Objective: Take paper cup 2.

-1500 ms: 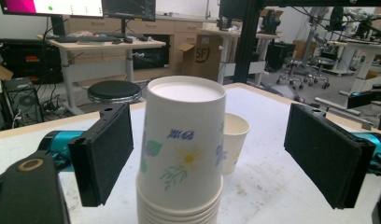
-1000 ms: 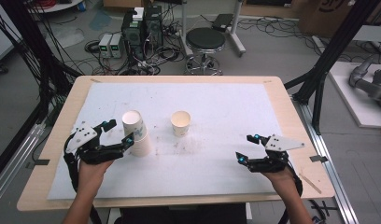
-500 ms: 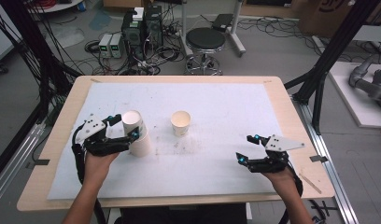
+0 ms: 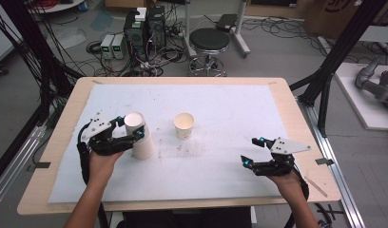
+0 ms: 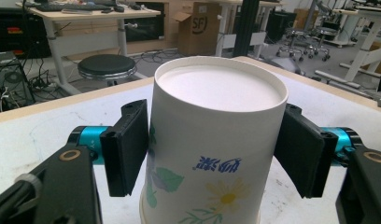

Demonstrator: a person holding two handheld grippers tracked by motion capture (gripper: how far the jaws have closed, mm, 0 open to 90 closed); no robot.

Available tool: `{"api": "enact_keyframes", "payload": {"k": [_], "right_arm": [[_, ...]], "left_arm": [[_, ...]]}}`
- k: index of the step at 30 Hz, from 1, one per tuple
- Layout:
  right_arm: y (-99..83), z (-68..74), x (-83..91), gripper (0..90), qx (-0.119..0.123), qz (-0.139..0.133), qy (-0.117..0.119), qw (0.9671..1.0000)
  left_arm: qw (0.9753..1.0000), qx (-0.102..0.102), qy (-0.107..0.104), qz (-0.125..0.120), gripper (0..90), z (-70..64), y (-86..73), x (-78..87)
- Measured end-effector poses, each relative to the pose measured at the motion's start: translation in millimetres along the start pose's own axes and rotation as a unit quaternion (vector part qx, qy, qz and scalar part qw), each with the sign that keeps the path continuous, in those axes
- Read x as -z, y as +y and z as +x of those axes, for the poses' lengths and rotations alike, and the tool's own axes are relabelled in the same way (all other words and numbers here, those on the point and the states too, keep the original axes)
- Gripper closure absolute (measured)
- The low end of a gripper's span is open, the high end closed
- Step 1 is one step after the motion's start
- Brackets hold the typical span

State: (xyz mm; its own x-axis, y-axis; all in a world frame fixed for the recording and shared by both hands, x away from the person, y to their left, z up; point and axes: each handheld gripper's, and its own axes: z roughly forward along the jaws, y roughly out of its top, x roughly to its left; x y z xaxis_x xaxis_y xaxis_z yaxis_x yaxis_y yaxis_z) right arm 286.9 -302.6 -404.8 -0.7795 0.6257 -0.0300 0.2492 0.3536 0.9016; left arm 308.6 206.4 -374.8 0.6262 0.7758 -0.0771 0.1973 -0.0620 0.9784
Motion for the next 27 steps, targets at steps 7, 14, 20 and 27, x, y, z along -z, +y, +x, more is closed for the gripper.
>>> {"api": "enact_keyframes", "payload": {"k": [7, 14, 20, 27], "right_arm": [[-0.2, 0.2, -0.8, 22.5, 0.001, 0.001, 0.002, 1.0000], [-0.4, 0.2, -0.3, 22.5, -0.001, 0.003, 0.002, 1.0000], [-0.1, 0.7, -0.4, 22.5, 0.001, 0.002, 0.003, 1.0000], [0.6, 1.3, 0.2, 22.5, 0.001, 0.003, 0.003, 1.0000]], "left_arm": [[1.0000, -0.002, -0.001, -0.005, 31.4, -0.2, 5.1, 1.1], [0.9999, -0.003, -0.004, -0.012, 31.8, -0.6, 15.0, 3.9], [0.9997, 0.002, -0.009, -0.021, 31.9, -0.1, 26.1, 7.9], [0.9993, -0.012, -0.014, -0.034, 32.2, -3.1, 45.8, 14.5]]}}
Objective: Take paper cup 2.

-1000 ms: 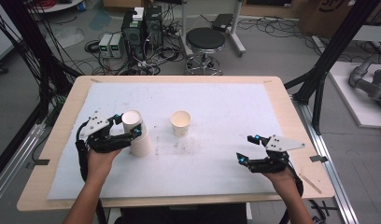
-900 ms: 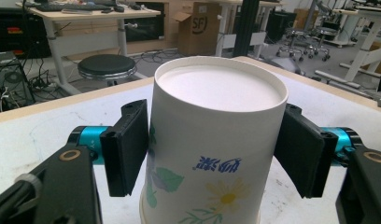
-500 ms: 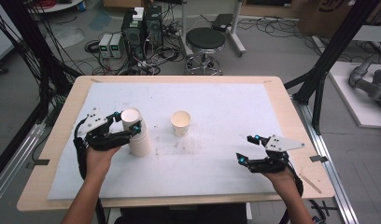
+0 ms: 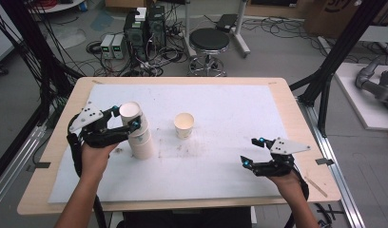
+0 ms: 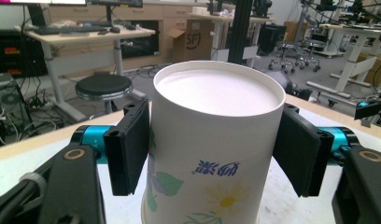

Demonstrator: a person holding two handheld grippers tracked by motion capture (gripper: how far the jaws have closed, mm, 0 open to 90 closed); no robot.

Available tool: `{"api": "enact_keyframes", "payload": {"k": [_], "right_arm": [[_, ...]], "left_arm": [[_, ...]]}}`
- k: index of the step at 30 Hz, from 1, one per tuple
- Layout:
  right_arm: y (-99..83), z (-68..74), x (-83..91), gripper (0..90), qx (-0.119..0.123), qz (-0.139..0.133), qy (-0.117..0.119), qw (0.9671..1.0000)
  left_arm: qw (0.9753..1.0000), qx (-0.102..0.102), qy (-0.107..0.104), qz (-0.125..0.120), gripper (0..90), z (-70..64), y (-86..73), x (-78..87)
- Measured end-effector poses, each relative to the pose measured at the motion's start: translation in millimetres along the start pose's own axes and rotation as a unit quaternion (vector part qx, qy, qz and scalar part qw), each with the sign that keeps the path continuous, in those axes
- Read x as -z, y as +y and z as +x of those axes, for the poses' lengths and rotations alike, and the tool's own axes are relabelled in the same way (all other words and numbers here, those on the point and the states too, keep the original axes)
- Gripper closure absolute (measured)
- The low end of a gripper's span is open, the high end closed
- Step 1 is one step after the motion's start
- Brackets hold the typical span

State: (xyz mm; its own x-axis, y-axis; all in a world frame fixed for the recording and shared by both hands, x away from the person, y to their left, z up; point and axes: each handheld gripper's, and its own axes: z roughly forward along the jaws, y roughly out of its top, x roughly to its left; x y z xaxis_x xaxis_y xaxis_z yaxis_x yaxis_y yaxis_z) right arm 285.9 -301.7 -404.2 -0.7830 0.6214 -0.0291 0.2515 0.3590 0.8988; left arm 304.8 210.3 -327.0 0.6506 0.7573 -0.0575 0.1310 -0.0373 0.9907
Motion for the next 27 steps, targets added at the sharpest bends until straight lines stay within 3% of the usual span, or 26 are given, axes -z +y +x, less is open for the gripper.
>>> {"api": "enact_keyframes", "payload": {"k": [5, 16, 27], "right_arm": [[0.1, -0.1, -0.1, 22.5, 0.002, -0.002, 0.000, 1.0000], [0.5, -0.6, 1.1, 22.6, 0.003, -0.004, -0.001, 1.0000], [1.4, 0.5, 0.7, 22.5, -0.001, -0.009, 0.004, 1.0000]], "left_arm": [[0.9996, -0.002, -0.008, -0.025, 32.6, -2.6, 17.8, 5.4], [0.9979, -0.031, -0.015, -0.055, 32.7, -18.9, 48.0, 9.6], [0.9942, -0.031, -0.090, -0.049, 32.8, -51.4, 37.6, -12.2]]}}
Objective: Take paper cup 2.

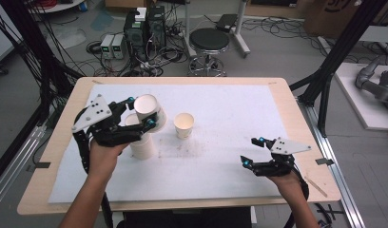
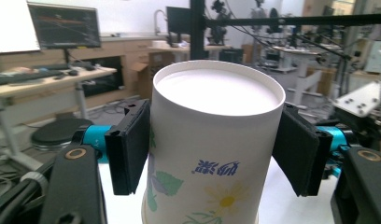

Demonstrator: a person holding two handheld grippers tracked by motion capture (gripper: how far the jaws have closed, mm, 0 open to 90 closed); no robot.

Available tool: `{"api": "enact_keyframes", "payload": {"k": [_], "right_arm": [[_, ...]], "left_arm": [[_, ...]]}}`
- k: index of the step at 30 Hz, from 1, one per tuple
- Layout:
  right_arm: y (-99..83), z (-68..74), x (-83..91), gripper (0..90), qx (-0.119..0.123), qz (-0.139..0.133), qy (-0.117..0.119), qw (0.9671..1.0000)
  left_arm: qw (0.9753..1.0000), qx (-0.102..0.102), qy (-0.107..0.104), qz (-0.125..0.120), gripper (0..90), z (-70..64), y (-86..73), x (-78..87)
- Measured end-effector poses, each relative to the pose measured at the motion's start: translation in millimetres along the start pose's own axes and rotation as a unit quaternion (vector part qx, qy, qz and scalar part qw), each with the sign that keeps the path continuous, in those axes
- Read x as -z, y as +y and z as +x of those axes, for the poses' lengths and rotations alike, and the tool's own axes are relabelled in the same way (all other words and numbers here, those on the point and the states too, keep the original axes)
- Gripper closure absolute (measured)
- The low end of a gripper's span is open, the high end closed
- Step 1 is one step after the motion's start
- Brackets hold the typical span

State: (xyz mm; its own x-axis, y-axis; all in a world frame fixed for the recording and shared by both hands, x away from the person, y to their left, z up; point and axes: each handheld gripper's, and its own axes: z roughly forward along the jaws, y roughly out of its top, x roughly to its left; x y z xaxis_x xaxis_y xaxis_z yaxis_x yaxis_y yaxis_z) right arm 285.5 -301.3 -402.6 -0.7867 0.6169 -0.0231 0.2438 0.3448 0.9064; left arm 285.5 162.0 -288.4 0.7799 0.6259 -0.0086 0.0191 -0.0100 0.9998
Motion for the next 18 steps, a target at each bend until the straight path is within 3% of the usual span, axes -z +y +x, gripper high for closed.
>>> {"api": "enact_keyframes", "payload": {"k": [13, 18], "right_arm": [[4.3, -2.3, -4.1, 22.5, -0.002, -0.004, 0.003, 1.0000], [6.2, -1.4, -11.7, 22.5, 0.001, 0.001, 0.012, 0.9999]], "left_arm": [[0.9981, 0.018, -0.053, 0.025, 32.8, -19.5, -33.5, -22.9], [0.9973, 0.024, -0.059, 0.037, 32.8, -22.8, -46.5, -30.2]]}}
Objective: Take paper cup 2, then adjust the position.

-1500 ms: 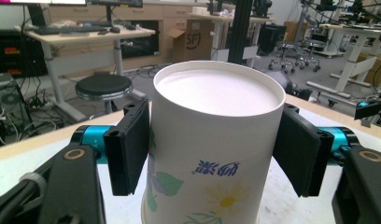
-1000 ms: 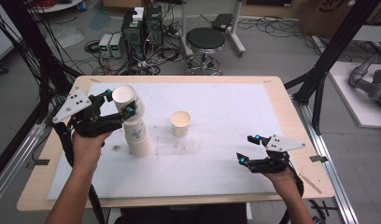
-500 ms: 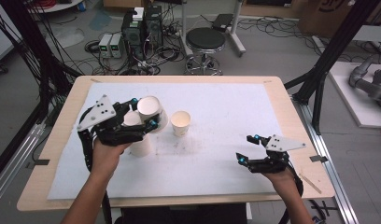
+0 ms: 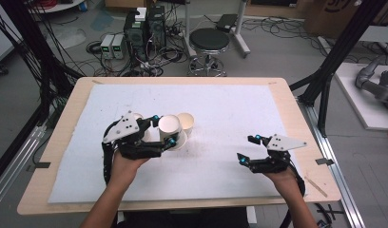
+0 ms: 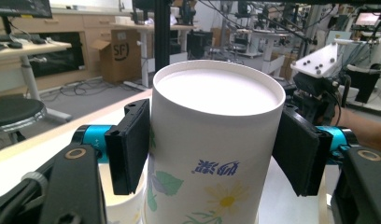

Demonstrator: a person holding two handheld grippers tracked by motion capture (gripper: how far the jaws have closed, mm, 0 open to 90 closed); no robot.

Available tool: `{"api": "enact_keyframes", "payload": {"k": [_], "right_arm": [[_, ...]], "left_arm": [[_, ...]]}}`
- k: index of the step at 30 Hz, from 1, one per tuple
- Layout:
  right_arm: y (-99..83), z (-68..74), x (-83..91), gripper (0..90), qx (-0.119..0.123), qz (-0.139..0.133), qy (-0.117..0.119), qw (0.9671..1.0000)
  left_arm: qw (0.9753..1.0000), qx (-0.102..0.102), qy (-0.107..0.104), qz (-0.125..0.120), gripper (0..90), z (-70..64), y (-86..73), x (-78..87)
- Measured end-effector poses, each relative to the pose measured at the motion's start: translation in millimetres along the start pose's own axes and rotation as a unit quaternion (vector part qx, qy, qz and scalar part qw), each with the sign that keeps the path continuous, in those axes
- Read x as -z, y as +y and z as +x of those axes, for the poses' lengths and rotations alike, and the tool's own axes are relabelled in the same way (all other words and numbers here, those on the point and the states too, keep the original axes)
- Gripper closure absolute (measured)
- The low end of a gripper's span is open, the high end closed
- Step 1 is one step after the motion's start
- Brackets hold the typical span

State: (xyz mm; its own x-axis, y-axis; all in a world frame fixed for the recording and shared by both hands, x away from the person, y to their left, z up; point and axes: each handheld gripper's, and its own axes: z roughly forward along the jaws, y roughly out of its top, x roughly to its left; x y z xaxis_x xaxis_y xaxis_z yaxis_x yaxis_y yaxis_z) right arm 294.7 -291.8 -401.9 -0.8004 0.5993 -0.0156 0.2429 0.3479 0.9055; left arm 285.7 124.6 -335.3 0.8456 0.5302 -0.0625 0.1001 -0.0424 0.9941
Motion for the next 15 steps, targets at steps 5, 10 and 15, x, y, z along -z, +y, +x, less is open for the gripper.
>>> {"api": "enact_keyframes", "payload": {"k": [5, 10, 15], "right_arm": [[0.8, 2.2, -1.1, 22.5, 0.005, -0.001, 0.007, 1.0000], [6.2, 6.4, 0.3, 22.5, 0.007, -0.010, 0.015, 0.9998], [9.3, 11.0, -1.0, 22.5, 0.013, -0.012, 0.028, 0.9995]], "left_arm": [[0.9999, 0.007, -0.008, 0.005, 32.8, -4.1, -9.8, -6.7], [0.9997, 0.008, -0.021, 0.011, 32.7, -7.8, -14.9, -13.9], [0.9994, 0.012, -0.028, 0.014, 32.7, -9.2, -18.4, -17.0]]}}
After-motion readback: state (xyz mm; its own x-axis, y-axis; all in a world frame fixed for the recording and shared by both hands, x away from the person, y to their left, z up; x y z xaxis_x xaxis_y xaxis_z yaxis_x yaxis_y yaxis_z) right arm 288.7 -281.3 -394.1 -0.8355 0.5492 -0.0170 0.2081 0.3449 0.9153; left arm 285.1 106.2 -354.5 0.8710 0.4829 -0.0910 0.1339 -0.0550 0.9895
